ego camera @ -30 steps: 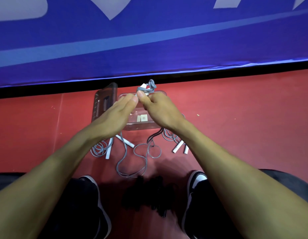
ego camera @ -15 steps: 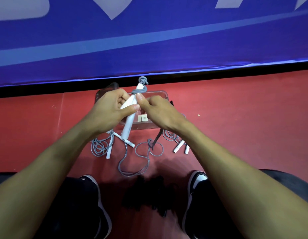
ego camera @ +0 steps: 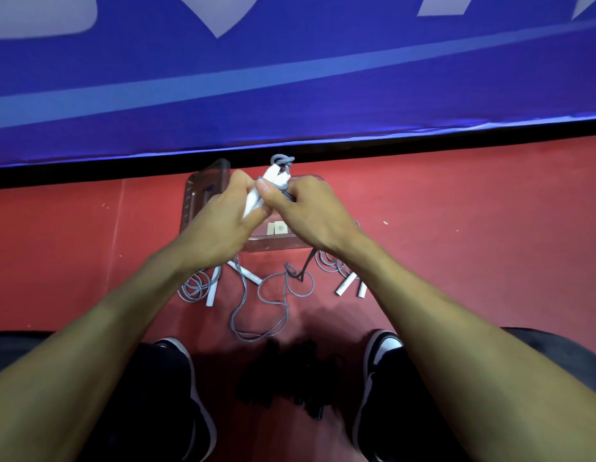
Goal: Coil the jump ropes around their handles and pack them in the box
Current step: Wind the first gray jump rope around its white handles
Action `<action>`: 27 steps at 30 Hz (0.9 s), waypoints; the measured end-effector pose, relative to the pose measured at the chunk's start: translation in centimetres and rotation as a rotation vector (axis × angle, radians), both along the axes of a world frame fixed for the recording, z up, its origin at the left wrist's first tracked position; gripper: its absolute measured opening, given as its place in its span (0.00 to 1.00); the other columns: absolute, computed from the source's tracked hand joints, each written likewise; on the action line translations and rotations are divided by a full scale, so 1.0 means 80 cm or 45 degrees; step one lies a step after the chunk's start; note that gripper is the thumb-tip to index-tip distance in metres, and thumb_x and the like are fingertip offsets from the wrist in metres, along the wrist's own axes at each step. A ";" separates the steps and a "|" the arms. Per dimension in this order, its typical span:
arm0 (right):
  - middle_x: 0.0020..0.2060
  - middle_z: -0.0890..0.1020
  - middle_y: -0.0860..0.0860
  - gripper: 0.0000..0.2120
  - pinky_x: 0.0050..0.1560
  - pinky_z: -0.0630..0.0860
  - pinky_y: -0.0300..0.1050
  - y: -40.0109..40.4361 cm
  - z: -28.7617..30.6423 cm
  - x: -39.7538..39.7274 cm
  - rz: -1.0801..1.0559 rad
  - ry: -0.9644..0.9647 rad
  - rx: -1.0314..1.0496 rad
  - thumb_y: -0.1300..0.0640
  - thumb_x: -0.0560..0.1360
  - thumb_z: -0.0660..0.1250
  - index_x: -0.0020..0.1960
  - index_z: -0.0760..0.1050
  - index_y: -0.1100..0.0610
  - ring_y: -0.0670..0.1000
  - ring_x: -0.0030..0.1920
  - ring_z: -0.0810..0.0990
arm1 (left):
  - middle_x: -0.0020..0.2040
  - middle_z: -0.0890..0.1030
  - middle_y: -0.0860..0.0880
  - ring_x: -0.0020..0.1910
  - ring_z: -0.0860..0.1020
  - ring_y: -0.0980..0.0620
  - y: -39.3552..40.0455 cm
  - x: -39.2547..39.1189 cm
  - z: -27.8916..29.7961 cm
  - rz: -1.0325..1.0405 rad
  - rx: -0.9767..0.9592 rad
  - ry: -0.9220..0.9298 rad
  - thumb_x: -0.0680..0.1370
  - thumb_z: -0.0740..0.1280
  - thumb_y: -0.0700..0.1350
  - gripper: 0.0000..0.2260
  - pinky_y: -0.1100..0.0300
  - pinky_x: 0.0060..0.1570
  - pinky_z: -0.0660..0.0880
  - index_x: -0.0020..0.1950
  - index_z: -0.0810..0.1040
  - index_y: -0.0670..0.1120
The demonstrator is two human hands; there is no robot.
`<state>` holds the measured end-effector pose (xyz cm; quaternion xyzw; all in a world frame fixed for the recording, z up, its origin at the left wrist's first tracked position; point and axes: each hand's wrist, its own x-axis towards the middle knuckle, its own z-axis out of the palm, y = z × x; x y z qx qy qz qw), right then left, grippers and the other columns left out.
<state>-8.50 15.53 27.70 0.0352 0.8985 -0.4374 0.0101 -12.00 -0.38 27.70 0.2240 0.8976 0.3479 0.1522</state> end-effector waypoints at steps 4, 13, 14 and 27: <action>0.22 0.63 0.47 0.27 0.32 0.59 0.46 0.000 0.000 -0.001 -0.005 0.001 -0.001 0.42 0.83 0.57 0.28 0.64 0.53 0.49 0.27 0.62 | 0.44 0.77 0.53 0.41 0.75 0.53 0.002 -0.003 0.003 -0.010 0.047 -0.156 0.83 0.59 0.57 0.09 0.51 0.44 0.70 0.50 0.70 0.53; 0.30 0.68 0.55 0.29 0.35 0.62 0.49 0.005 -0.001 -0.006 -0.109 -0.038 -0.164 0.43 0.84 0.54 0.34 0.69 0.64 0.51 0.31 0.64 | 0.36 0.75 0.48 0.32 0.70 0.55 -0.002 -0.014 0.002 0.016 0.514 -0.406 0.82 0.61 0.48 0.13 0.62 0.33 0.67 0.46 0.78 0.39; 0.30 0.69 0.54 0.32 0.35 0.62 0.48 0.006 -0.003 -0.007 -0.102 -0.046 -0.136 0.42 0.84 0.54 0.36 0.70 0.68 0.50 0.31 0.65 | 0.35 0.77 0.52 0.31 0.71 0.58 -0.003 -0.014 0.001 -0.007 0.503 -0.392 0.83 0.63 0.47 0.10 0.65 0.32 0.67 0.48 0.79 0.42; 0.33 0.78 0.62 0.33 0.40 0.72 0.49 -0.007 0.009 -0.001 0.056 -0.021 -0.066 0.39 0.84 0.52 0.35 0.72 0.65 0.54 0.33 0.71 | 0.47 0.83 0.54 0.46 0.81 0.54 -0.003 -0.011 0.007 0.057 0.109 -0.049 0.72 0.66 0.59 0.18 0.47 0.49 0.78 0.54 0.76 0.48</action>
